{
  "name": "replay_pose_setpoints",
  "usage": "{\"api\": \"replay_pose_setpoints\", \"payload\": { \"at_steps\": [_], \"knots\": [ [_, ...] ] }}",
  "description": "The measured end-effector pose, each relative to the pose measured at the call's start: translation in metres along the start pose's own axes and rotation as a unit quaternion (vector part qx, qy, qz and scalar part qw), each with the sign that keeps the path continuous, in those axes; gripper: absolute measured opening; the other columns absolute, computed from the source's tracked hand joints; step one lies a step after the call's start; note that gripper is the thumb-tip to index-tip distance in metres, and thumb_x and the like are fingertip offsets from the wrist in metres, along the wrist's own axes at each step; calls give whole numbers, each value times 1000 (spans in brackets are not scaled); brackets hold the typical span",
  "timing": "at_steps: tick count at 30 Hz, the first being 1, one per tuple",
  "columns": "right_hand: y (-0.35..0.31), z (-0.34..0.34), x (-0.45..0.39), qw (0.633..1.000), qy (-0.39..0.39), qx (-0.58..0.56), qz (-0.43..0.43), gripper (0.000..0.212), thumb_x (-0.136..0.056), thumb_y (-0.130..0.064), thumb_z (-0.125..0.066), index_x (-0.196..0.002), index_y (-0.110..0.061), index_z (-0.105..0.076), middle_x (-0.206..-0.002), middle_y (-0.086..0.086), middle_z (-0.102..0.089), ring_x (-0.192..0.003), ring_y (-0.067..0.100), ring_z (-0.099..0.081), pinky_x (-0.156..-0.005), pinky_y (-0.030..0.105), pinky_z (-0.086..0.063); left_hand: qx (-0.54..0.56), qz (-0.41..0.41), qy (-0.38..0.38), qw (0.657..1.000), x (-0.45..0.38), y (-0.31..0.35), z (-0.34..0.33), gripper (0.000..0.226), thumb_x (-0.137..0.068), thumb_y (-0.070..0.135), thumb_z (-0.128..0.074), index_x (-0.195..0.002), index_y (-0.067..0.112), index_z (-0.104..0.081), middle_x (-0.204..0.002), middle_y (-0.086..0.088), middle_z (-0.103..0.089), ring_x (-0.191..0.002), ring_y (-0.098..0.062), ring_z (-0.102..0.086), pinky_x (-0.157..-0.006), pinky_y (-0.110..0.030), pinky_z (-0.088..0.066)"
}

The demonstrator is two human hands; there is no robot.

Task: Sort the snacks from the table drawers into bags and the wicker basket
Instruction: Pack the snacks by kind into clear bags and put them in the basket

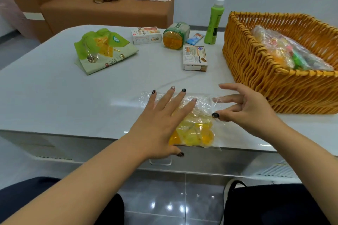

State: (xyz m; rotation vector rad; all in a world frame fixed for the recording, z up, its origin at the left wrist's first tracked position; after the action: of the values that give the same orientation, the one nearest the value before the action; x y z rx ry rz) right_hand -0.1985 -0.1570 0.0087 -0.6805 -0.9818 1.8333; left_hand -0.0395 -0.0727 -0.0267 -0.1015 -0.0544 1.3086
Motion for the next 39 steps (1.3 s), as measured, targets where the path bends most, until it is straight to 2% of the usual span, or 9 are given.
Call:
{"api": "replay_pose_setpoints", "payload": {
  "at_steps": [7, 11, 18, 21, 24, 28, 33, 36, 39],
  "knots": [
    [-29, 27, 0, 968, 105, 215, 71, 53, -85, -14, -70, -132, -20, -46, -110, -10, -59, -79, -2, -59, -69, 8, -42, -37, -11, 92, 995, 6, 4, -4, 112, -69, 62, -76, -154, 15, -21, -156, -17, -31, -145, -42, -24, -107, -68, -30],
    [-70, 8, -9, 955, 202, 160, 150, 37, -96, -10, -51, -132, -16, -48, -130, -1, -54, -113, 8, -52, -93, 22, -47, -54, -9, 96, 994, 5, 7, -5, 112, -68, 60, -77, -154, 14, -21, -156, -19, -32, -144, -43, -25, -106, -69, -30],
    [-30, -79, -27, 978, 117, 158, 69, 43, -103, -30, -33, -144, -19, -35, -150, 1, -37, -142, 17, -27, -116, 33, -22, -30, 1, 102, 994, 6, 6, -4, 91, -80, 59, -61, -146, 1, -36, -154, -24, -31, -144, -42, -25, -109, -68, -26],
    [-20, -75, -30, 978, 142, 146, 50, 49, -101, -44, -30, -141, -18, -41, -146, 2, -43, -140, 18, -30, -116, 36, -23, 3, 45, 111, 993, 10, 0, -6, 89, -88, 58, -38, -147, -7, -25, -155, -26, -27, -146, -41, -21, -113, -61, -19],
    [2, -72, -33, 986, 135, 97, -32, 53, -99, -51, -31, -138, -17, -42, -142, 2, -46, -133, 18, -38, -109, 34, -31, 99, 91, 93, 987, 13, -9, -12, 102, -86, 58, -49, -152, 1, 5, -161, -22, 7, -148, -36, 13, -116, -50, 3],
    [15, -74, -37, 991, 109, 26, -69, 49, -99, -46, -36, -135, -13, -45, -138, 2, -48, -122, 15, -45, -90, 22, -31, 271, 167, 22, 948, 14, -21, -20, 131, -76, 63, -64, -142, 14, 39, -147, 3, 49, -133, -13, 48, -114, -34, 22],
    [20, -72, -39, 988, 124, -26, -88, 38, -99, -41, -41, -125, -16, -50, -128, -1, -53, -105, 8, -44, -84, 20, -29, 474, 253, 38, 843, 10, -34, -17, 113, -79, 80, -39, -149, 18, 26, -153, 11, 38, -137, 1, 36, -114, -25, 17],
    [23, -72, -38, 986, 127, -46, -100, 36, -98, -42, -42, -122, -17, -51, -120, -5, -54, -103, 9, -45, -83, 22, -30, 474, 305, 83, 822, 12, -45, -26, 81, -99, 52, -31, -151, 19, 21, -157, 8, 33, -142, -5, 29, -112, -24, 15],
    [29, -70, -36, 981, 138, -70, -114, 35, -98, -41, -43, -121, -16, -51, -109, -6, -55, -97, 11, -50, -77, 24, -33, 516, 342, 106, 778, 19, -50, -37, 84, -100, 42, -43, -152, 23, 20, -161, 8, 23, -148, -10, 16, -112, -23, 4]
  ]
}}
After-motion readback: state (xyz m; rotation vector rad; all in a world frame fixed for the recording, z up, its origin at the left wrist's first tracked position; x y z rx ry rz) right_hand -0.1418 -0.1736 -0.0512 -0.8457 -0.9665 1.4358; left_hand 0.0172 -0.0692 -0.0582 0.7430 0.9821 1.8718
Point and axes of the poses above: each hand's wrist, its own x-axis away from the middle knuckle, its own z-axis out of the back of the hand, y = z × x, the point moved 9 cm from there along -x, towards the middle knuckle
